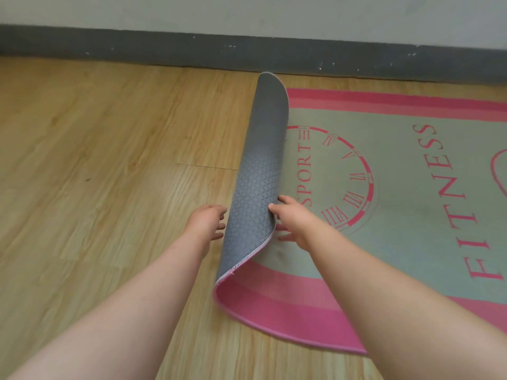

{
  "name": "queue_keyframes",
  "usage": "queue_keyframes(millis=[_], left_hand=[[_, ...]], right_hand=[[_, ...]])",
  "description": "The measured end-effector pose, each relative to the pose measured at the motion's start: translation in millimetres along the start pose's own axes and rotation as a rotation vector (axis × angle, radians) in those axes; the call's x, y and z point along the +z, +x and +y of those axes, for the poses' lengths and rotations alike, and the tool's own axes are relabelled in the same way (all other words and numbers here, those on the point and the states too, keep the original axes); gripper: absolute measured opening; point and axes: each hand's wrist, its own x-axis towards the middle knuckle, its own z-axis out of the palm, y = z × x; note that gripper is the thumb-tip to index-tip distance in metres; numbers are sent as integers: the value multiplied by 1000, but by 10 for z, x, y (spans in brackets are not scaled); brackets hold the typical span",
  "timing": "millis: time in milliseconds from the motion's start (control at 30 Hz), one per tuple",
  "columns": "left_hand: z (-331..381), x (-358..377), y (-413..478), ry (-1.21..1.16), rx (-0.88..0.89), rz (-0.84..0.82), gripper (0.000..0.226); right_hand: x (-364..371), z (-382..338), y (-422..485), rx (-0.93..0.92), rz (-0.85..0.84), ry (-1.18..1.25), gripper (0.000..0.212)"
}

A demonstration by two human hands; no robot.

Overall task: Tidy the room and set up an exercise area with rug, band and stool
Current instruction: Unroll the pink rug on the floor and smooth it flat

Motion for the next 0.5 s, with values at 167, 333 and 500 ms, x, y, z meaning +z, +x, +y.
queue_keyframes(millis=[167,333,500], left_hand=[[-32,-180,-190,90,94,-26,16],[-175,-596,-235,138,60,-5,39],[-297,-763,-15,309,101,-56,63]], right_hand=[[358,19,-110,-38,-98,43,59],[724,-73,-188,-194,-87,-12,58],[774,-305,-238,-260,-130,-115,50]])
